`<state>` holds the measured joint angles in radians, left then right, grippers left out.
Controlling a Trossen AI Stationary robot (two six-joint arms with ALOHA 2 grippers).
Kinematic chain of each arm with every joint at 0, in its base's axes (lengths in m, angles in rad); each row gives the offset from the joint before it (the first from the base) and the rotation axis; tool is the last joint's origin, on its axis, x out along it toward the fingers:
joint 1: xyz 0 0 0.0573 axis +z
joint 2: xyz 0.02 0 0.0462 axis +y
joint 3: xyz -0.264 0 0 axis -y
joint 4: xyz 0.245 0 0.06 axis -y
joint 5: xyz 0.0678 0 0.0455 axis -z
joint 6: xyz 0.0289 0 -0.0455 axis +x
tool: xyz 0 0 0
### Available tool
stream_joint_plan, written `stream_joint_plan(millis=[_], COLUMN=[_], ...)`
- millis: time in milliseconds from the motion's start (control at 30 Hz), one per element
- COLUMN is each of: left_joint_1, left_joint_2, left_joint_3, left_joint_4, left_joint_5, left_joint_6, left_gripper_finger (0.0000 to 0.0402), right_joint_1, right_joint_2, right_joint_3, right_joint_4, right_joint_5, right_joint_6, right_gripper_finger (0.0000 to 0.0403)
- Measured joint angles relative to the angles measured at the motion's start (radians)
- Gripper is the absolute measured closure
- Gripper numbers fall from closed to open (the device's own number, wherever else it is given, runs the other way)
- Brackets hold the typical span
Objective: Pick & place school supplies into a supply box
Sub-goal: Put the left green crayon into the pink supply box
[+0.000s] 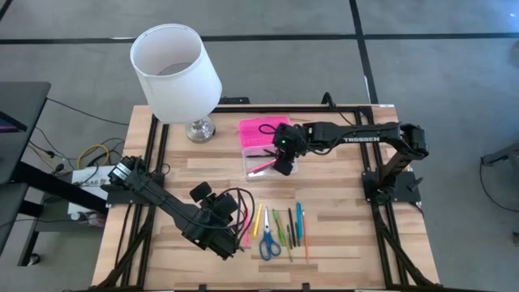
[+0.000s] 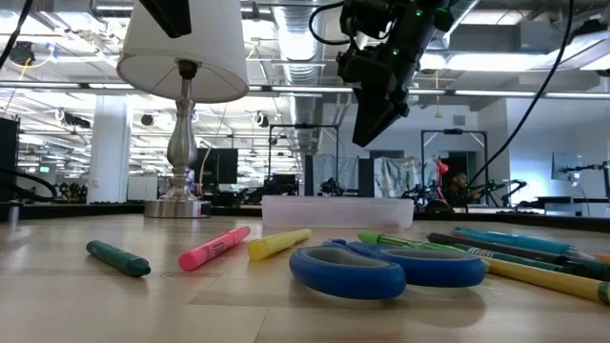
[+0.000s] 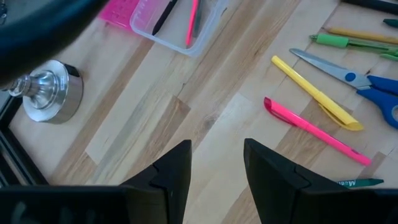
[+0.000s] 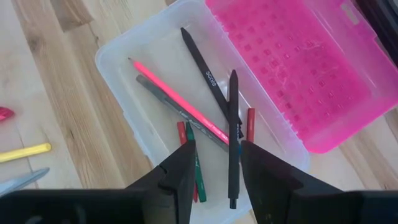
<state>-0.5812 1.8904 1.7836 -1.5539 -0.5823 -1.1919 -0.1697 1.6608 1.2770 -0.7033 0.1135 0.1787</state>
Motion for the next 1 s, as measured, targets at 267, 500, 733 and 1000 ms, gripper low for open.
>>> stream_joint_plan(millis=[267, 500, 733, 1000], left_joint_1=[0.0, 0.001, -0.027, -0.047], left_joint_2=[0.0, 0.0, 0.001, 0.006], left_joint_3=[0.0, 0.0, 0.0, -0.039], left_joint_4=[0.0, 0.002, 0.15, 0.333], left_joint_5=[-0.003, -0.003, 0.088, 0.14], left_joint_6=[0.0, 0.001, 0.268, 0.698], left_gripper_finger=[0.026, 0.026, 0.026, 0.026], right_joint_1=[-0.001, 0.007, 0.081, 0.252], right_joint_2=[0.0, 0.0, -0.028, -0.127], right_joint_3=[0.0, 0.0, -0.002, -0.001], right_joint_4=[0.0, -0.012, -0.089, -0.143], right_joint_5=[0.0, -0.007, -0.011, 0.011], right_joint_6=[-0.001, 0.012, 0.007, 0.064], right_gripper_finger=[0.0283, 0.0283, 0.0283, 0.0283])
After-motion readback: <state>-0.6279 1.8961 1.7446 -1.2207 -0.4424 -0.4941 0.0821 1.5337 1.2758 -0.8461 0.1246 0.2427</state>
